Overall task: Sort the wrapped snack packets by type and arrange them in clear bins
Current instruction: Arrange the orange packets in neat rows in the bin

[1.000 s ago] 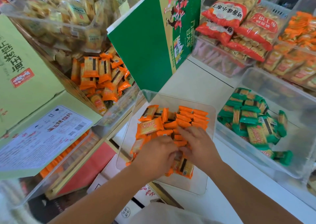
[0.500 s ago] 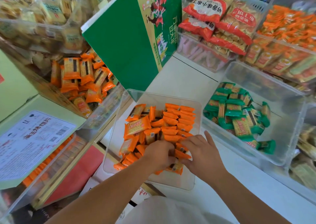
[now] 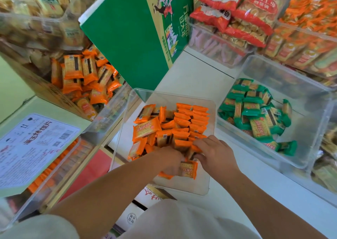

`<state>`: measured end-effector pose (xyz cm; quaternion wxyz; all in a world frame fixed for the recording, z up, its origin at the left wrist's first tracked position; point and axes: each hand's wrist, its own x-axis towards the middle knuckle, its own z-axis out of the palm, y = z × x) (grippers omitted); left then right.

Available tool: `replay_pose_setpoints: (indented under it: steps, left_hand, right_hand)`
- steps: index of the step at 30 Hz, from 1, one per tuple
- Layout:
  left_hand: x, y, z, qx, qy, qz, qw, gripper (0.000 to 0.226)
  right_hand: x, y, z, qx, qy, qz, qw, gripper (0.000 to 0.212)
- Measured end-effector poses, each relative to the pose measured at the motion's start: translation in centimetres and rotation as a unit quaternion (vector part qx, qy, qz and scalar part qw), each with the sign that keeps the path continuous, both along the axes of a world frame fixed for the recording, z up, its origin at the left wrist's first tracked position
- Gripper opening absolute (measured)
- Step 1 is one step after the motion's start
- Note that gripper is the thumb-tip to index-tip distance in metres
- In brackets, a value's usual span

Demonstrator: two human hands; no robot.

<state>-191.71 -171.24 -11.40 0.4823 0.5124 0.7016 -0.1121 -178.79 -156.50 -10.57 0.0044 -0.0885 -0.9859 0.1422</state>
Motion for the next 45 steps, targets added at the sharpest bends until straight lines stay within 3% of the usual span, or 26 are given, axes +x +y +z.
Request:
replay_pose_setpoints:
  steps: [4,8,11,14,16,18,20,22,25,29,32,37,42,45]
  left_hand:
    - [0.0,-0.6,0.1,0.021,0.012,-0.01,1.0,0.051]
    - [1.3,-0.4,0.3,0.027,0.068,-0.029,0.997,0.036]
    - [1.9,-1.1,0.1,0.087,0.082,0.008,0.993,0.028]
    - [1.6,-2.4,0.0,0.141,0.023,0.107,0.984,0.029]
    - [1.5,-3.0,0.1,0.172,0.015,0.147,0.974,0.034]
    - [1.7,-3.1,0.0,0.184,0.019,0.166,0.969,0.038]
    - [2.0,-2.8,-0.2,0.2,0.01,0.195,0.96,0.036]
    - [2.2,-2.7,0.1,0.212,-0.019,0.228,0.95,0.031]
    - [1.8,-3.6,0.7,0.208,-0.034,0.229,0.95,0.026]
    - [-0.5,-7.8,1.3,0.283,0.118,0.175,0.936,0.042]
    - [-1.3,-10.6,1.6,0.291,0.107,0.197,0.93,0.054]
    - [-1.5,-9.8,2.2,0.223,0.122,0.161,0.954,0.071]
    - [-1.4,-10.1,2.5,0.25,0.133,0.189,0.94,0.043]
    - [-1.2,-10.9,2.1,0.26,0.12,0.191,0.939,0.055]
  right_hand:
    - [0.1,-0.2,-0.1,-0.032,0.02,0.001,0.999,0.039]
    - [0.2,0.4,0.7,-0.032,0.038,0.026,0.998,0.044]
    - [0.4,0.1,0.5,0.009,0.016,0.041,0.999,0.03]
    - [0.1,-0.3,0.2,0.033,-0.02,0.052,0.998,0.019]
    - [-0.3,-0.3,0.7,-0.009,-0.001,0.037,0.999,0.011]
    - [-0.2,-0.4,1.8,-0.097,0.01,0.007,0.995,0.02]
    - [0.4,-0.7,2.3,-0.121,-0.006,0.015,0.993,0.03]
    - [1.0,-1.3,1.9,-0.055,-0.058,0.052,0.995,0.043]
    - [1.4,-2.5,1.0,0.019,-0.125,0.046,0.991,0.037]
    - [0.7,-3.5,0.6,0.087,-0.179,0.028,0.98,0.036]
    - [0.5,-4.2,1.0,0.128,-0.248,0.043,0.959,0.045]
    - [0.8,-4.7,1.5,0.107,-0.228,0.024,0.968,0.065]
    - [0.5,-4.5,2.1,0.082,-0.215,0.037,0.973,0.049]
    - [0.5,-4.7,2.7,0.062,-0.213,0.049,0.974,0.035]
